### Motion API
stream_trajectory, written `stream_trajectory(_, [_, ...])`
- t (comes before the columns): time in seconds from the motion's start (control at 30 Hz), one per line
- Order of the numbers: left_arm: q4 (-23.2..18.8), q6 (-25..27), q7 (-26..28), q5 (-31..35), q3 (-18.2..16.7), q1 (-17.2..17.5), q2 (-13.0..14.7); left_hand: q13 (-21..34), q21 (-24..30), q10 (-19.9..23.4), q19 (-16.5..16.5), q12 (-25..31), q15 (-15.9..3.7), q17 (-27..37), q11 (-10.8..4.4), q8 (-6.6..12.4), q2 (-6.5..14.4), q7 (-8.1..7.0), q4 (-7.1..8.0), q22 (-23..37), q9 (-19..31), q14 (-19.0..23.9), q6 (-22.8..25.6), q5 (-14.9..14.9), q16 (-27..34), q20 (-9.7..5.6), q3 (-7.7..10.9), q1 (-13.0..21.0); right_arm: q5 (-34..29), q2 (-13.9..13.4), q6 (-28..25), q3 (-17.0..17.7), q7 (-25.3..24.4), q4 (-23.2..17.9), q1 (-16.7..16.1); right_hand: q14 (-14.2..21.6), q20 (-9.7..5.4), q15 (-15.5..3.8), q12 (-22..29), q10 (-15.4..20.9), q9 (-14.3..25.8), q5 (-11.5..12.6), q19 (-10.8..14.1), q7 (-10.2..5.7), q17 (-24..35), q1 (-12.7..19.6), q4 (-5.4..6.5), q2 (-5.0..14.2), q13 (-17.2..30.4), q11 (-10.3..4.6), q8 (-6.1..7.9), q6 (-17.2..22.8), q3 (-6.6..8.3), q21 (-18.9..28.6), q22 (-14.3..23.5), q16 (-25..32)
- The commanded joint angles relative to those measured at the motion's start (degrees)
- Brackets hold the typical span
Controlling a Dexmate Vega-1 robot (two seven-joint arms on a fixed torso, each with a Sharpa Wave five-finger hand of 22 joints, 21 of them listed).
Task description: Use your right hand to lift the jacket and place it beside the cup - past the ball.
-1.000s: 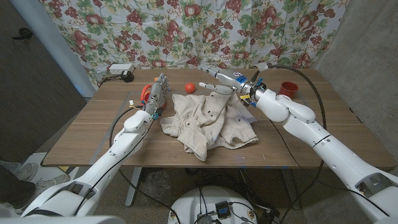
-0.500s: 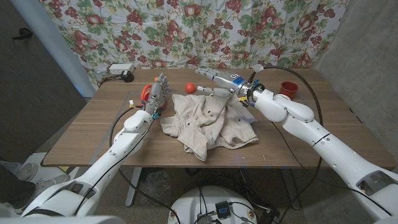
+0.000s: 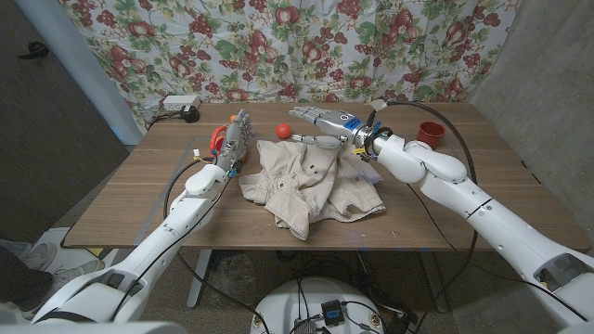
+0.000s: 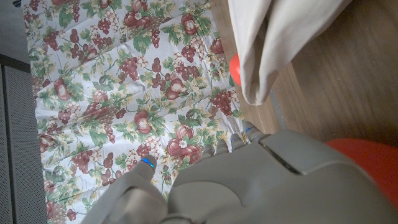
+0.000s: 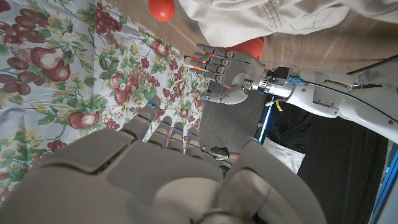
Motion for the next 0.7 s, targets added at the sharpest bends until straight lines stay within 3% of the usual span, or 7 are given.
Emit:
stream_trajectory(0.03, [-0.24,0.09,0.16,0.06,0.04,0.1,0.05,0.31,-0.05,-12.99,-7.01,0.04,0.56,0.13,0.61,-0.17,7.12,-0.47,-0.17,0.09,0.27,-13.3,-11.82,0.44,0.3,0.5,-0.23,0.18,-2.32,-0.82,-2.12,-1.76,1.32,-0.99,0.28,-0.58,2.03,-0.1,-0.15,-0.45,0.21,-0.28,-0.09,-0.65,0.11,-0.67,0.4,-0.07,0.07,0.03,0.01,-0.03,0.06,-0.2,0.1,0.03])
stream_trajectory(0.17, [-0.19,0.08,0.11,-0.05,0.01,0.11,0.01,0.31,-0.05,-13.02,-7.0,0.03,0.6,0.13,0.54,-0.18,7.13,-0.52,-0.17,0.09,0.27,-13.36,-11.83,0.44,0.28,0.56,-0.23,0.18,-3.46,-1.12,-3.0,-2.4,1.78,-1.48,0.33,-0.69,4.7,0.03,-0.23,-0.98,0.21,-0.41,-0.37,-0.87,0.08,-0.8,0.38,-0.4,0.08,-0.09,-0.08,-0.32,-0.01,-0.23,0.13,0.07])
stream_trajectory(0.27, [-0.21,0.12,0.12,0.04,0.06,0.08,0.05,0.31,-0.06,-13.04,-7.0,0.02,0.59,0.13,0.52,-0.2,7.13,-0.51,-0.17,0.09,0.28,-13.39,-11.86,0.44,0.26,0.58,-0.23,0.18,-4.74,-1.3,-4.07,-2.88,2.09,-2.1,0.28,-0.85,5.75,0.12,-0.31,-1.4,0.21,-0.49,-0.52,-0.97,0.04,-0.73,0.21,-0.75,0.08,-0.37,-0.16,-0.6,-0.09,-0.25,0.14,0.03])
stream_trajectory(0.7, [-0.27,0.06,0.08,0.04,0.04,0.1,0.06,0.32,-0.04,-12.98,-6.88,0.04,0.63,0.13,0.5,-0.19,7.13,-0.54,-0.17,0.09,0.28,-13.31,-11.82,0.45,0.3,0.58,-0.25,0.18,-8.87,-2.05,-8.74,-4.8,4.29,-4.52,0.19,-2.15,6.7,1.03,-0.55,-3.18,0.19,-0.87,-1.84,-1.94,-0.03,-0.33,-0.73,-2.59,0.1,-0.61,-0.38,-1.79,-0.66,-0.54,0.18,-0.26])
